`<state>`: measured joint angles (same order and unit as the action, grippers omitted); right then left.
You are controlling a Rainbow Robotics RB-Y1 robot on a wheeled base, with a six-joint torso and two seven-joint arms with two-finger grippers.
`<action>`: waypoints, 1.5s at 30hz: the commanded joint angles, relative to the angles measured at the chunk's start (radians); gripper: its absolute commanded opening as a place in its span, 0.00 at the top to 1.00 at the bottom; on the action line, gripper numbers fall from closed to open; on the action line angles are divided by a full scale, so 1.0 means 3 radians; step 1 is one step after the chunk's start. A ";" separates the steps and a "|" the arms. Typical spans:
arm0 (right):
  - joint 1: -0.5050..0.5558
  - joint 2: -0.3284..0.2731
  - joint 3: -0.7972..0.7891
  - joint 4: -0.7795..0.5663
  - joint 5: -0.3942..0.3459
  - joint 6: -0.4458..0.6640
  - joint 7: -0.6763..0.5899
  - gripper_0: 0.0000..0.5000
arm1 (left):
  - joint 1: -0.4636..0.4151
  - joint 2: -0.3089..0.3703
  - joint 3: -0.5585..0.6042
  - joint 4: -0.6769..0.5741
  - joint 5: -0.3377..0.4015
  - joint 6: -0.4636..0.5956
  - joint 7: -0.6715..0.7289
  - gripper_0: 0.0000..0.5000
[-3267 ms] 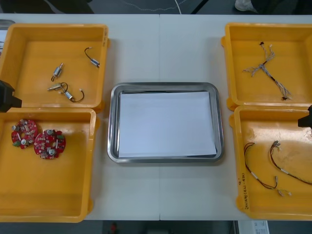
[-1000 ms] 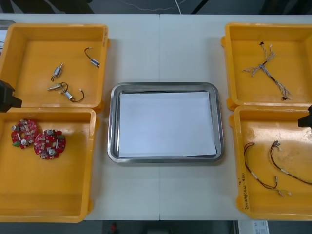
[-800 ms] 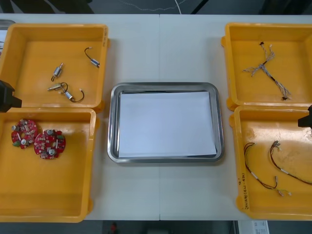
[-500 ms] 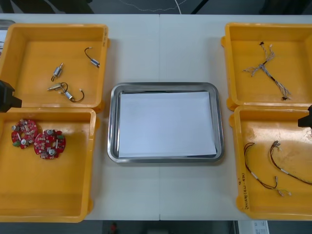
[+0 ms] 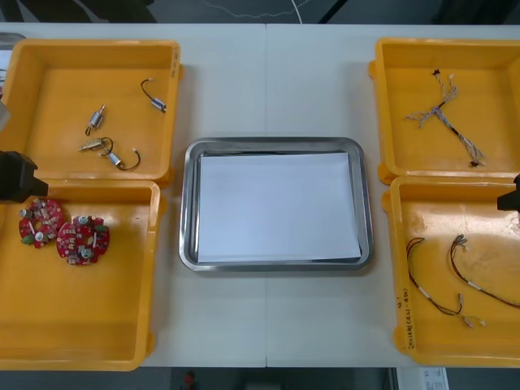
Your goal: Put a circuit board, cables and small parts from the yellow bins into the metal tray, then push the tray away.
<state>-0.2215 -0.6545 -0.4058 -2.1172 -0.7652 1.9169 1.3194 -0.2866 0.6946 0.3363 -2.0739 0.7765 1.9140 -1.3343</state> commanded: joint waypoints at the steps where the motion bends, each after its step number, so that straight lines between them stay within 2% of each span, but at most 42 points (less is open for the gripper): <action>1: 0.0033 -0.0145 -0.0069 -0.0157 -0.0021 0.0010 0.0214 0.00 | 0.0055 -0.0019 -0.0093 0.0000 0.0030 0.0020 -0.0338 0.00; 4: 0.0130 -0.0145 -0.0151 -0.0157 -0.0088 0.0010 0.0270 0.00 | 0.0055 0.0001 -0.0109 0.0000 0.0076 0.0020 -0.0359 0.00; 10: 0.0319 -0.0150 -0.0401 -0.0157 -0.0389 0.0010 0.0368 0.00 | 0.0055 0.0083 -0.0201 0.0056 0.0173 0.0020 -0.0420 0.00; 13: 0.0386 -0.0181 -0.0437 -0.0163 -0.0394 0.0010 0.0419 0.00 | 0.0055 0.0134 -0.0226 0.0087 0.0234 0.0020 -0.0451 0.00; 17: 0.0544 -0.0298 -0.0457 -0.0229 -0.0400 0.0010 0.0490 0.00 | 0.0061 0.0226 -0.0231 0.0199 0.0454 0.0020 -0.0502 0.00; 20: 0.0759 -0.0416 -0.0483 -0.0326 -0.0430 -0.0146 0.0557 0.00 | 0.0086 0.0318 -0.0247 0.0271 0.0592 0.0020 -0.0558 0.00; 25: 0.1071 -0.0528 -0.0524 -0.0418 -0.0466 -0.0417 0.0623 0.00 | 0.0173 0.0487 -0.0344 0.0271 0.0628 0.0020 -0.0635 0.00; 28: 0.1250 -0.0533 -0.0575 -0.0428 -0.0599 -0.0607 0.0705 0.00 | 0.0250 0.0610 -0.0436 0.0271 0.0643 0.0020 -0.0686 0.00; 30: 0.1383 -0.0544 -0.0585 -0.0428 -0.0686 -0.0760 0.0899 0.00 | 0.0306 0.0691 -0.0497 0.0271 0.0653 -0.0106 -0.0712 0.00; 36: 0.1643 -0.0605 -0.0509 -0.0428 -0.0737 -0.1123 0.1344 0.00 | 0.0449 0.0855 -0.0605 0.0271 0.0715 -0.0423 -0.0819 0.00; 45: 0.1971 -0.0717 -0.0064 -0.0428 -0.0732 -0.1706 0.2091 0.00 | 0.0608 0.1008 -0.0656 0.0547 0.0863 -0.0996 -0.1448 0.00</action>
<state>0.3171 -0.8112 -0.4831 -2.2182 -0.9830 1.4443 1.9032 -0.1293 0.9386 0.1593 -1.9444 1.0148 1.6646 -1.5445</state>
